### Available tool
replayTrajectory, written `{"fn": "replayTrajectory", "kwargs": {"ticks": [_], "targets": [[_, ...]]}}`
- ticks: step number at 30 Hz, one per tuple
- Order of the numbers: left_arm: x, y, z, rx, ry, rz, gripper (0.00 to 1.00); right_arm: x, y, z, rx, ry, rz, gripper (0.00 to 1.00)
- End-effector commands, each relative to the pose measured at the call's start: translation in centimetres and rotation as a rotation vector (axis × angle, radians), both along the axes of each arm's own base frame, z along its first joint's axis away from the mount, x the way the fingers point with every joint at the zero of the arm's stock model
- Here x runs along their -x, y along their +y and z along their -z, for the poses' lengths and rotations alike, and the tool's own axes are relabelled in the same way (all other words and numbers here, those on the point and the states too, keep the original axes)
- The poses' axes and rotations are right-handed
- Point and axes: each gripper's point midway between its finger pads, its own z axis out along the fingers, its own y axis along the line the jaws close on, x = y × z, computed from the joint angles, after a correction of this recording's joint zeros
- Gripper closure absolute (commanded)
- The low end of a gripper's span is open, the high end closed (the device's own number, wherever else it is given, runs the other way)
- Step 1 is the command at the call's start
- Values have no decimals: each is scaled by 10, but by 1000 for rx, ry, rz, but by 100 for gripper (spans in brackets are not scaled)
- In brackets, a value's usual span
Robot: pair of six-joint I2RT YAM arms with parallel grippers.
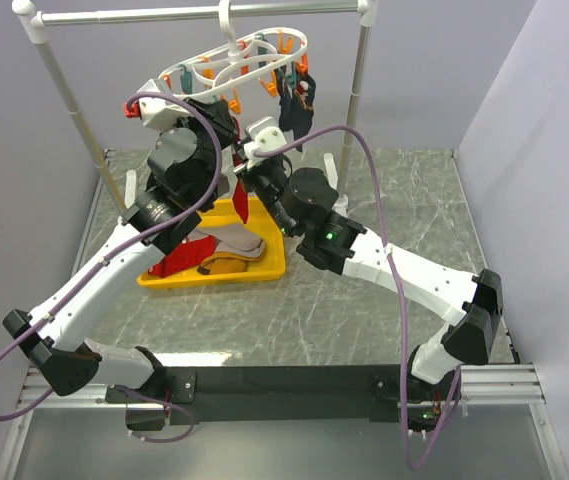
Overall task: Clip the socks to the hanger
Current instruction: Clamp the sock onto the hanger.
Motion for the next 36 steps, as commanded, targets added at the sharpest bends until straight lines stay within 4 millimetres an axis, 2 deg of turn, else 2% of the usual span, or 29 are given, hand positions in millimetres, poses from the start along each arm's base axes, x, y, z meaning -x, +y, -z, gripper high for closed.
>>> {"fn": "replayTrajectory", "kwargs": {"ticks": [1,11,16,21,28,29,30,34,36], "targets": [[10,7,-15,21,-45,0,75,3,-6,-35,-70,-67,23,100],[12,5,-17,13,-51,20,74,10,8,-34,-43,-78,-52,100],[14,4,-18,14,-51,29,73,9,7,-30,-7,-94,-44,100],[17,4,-25,22,-64,43,66,6,4,-28,7,-102,-21,100],[24,6,-38,42,-84,64,42,6,5,-27,0,-95,-24,100],[25,7,-40,49,-89,66,32,6,5,-26,0,-95,-23,100],[26,8,-41,55,-90,67,28,5,4,-25,-5,-92,-18,100],[35,14,-52,95,-113,78,18,5,4,-24,-11,-84,-24,100],[37,17,-50,95,-94,82,13,4,4,-24,-21,-75,-28,100]]}}
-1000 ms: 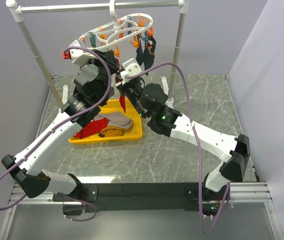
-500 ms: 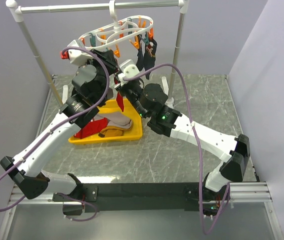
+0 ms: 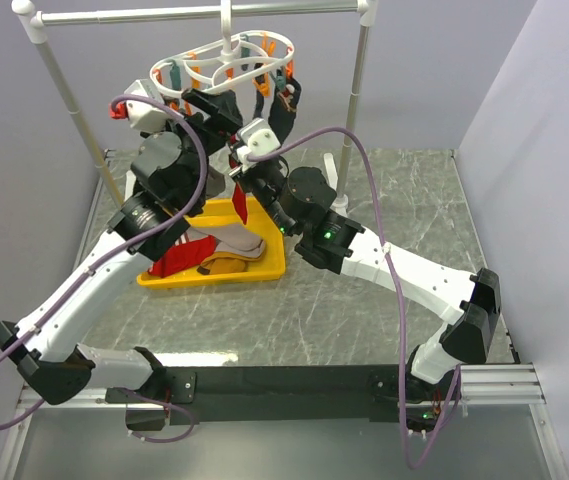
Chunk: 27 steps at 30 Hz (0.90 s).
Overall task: Clip the socks to the hanger
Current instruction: Clamp the sock onto the hanger.
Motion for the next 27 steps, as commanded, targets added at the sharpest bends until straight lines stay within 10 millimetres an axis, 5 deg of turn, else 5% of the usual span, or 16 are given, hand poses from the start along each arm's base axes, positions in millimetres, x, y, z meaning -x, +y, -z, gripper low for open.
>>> {"fn": "replayTrajectory", "kwargs": {"ticks": [1,8,14,22,27], "targets": [[24,17,-40,83,-70,29,12,4,-1,-20,-73,-20,-14,100],[33,31,-47,107,-58,81,10,5,2,-12,-56,8,-47,100],[32,30,-34,83,-2,136,9,3,9,2,19,44,-70,99],[46,34,-22,-2,15,193,8,27,18,28,104,224,-251,47],[48,38,-4,-91,64,223,7,42,-8,35,80,326,-295,36]]}}
